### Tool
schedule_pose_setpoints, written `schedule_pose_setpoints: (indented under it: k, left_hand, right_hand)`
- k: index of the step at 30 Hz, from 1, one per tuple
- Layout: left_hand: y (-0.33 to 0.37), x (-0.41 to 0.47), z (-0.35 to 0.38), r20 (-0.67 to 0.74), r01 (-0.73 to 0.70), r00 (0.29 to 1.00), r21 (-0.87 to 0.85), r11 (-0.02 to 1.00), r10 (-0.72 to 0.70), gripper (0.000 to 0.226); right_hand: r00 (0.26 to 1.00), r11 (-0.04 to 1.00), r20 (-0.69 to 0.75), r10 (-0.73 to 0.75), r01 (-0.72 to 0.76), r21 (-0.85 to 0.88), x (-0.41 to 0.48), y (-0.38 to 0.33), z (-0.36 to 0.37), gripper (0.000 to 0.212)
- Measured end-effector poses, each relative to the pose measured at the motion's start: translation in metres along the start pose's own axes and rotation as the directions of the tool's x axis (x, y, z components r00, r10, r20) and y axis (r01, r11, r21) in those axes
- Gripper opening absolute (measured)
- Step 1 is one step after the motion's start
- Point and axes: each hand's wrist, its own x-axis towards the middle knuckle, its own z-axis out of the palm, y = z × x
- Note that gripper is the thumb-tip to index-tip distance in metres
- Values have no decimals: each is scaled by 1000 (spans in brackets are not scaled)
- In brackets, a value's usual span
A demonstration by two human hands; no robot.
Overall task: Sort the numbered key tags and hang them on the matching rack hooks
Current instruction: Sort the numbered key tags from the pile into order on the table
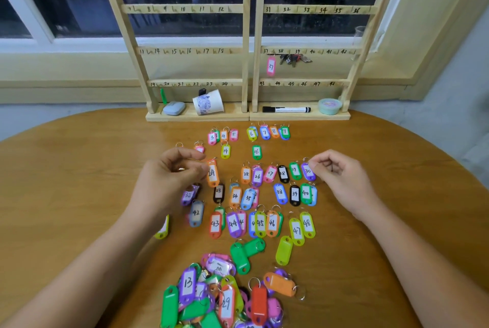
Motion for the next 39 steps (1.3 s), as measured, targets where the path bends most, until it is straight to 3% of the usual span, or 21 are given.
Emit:
schedule_pose_setpoints:
  k: [9,14,23,30,39]
  left_hand:
    - [16,86,-14,-72,51,997,157,986,-40,10]
    - [24,112,-3,-8,76,997,248,966,-76,14]
    - [31,97,19,148,125,974,297,947,-174,22]
    - [22,79,8,147,181,963,271,945,-226,23]
    - [15,74,25,106,151,972,413,898,-212,22]
  right_hand:
    - [1000,1000,-7,4,-4,10,3,5,2,13]
    - [1000,1000,3,8,-8,-2,4,6,2,16]
    - [1000,1000,18,15,-14,-10,3,2,0,10]
    - [1000,1000,16,27,-26,-14,3,2,2,11]
    - [999,999,18,27,-27,-27,2,-1,2,10]
